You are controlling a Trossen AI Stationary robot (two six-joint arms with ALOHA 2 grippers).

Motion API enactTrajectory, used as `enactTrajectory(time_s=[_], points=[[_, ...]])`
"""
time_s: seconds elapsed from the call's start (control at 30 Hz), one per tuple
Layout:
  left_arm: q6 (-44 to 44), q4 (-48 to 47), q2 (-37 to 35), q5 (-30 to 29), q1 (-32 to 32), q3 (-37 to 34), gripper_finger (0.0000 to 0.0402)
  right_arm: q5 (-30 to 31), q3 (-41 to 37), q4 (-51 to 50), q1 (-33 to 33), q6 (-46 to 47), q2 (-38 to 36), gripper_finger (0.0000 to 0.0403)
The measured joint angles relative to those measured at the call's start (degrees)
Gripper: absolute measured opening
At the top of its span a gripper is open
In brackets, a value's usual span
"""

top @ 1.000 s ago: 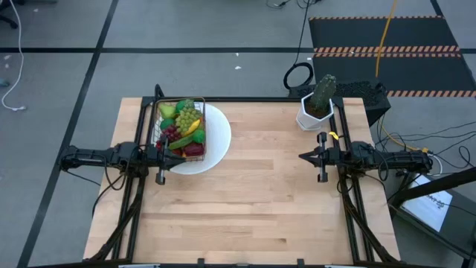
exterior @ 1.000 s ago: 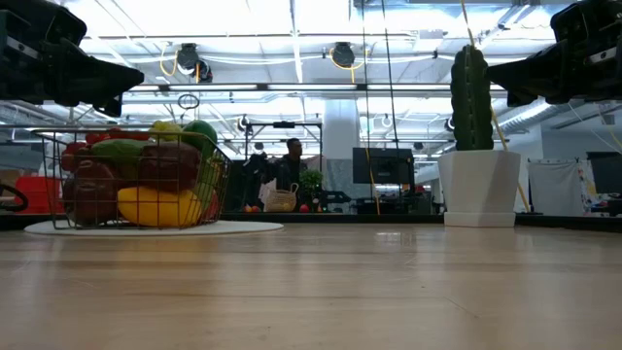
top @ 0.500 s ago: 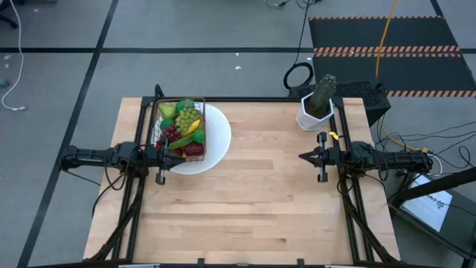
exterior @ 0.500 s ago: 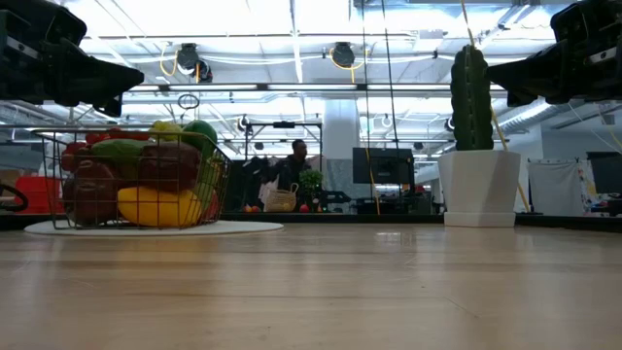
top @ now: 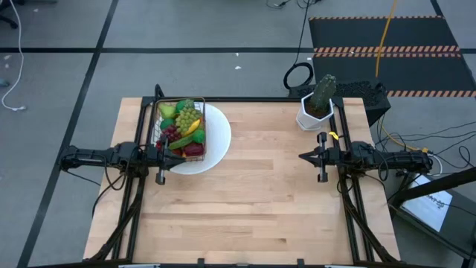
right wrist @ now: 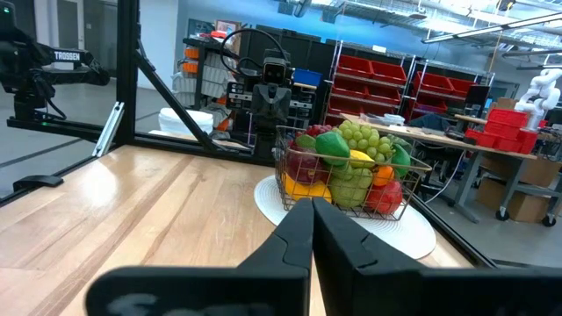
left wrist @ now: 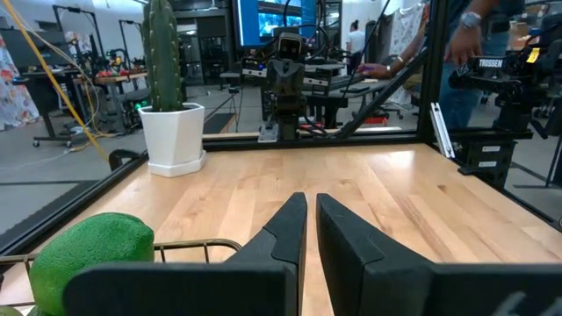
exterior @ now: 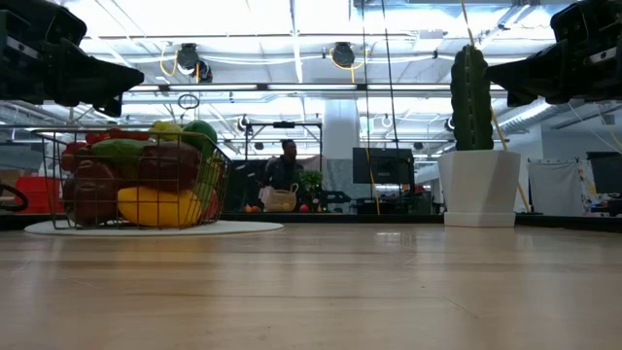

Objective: Build produce basket
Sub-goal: Return to Home Position

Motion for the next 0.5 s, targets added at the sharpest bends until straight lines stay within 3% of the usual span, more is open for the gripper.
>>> enactTrajectory(time_s=[0.5], points=[[0.0, 1.2, 0.0, -0.2, 0.0, -0.1, 0.0033, 0.0, 0.0, 0.0, 0.0, 0.0, 0.0, 0.0]])
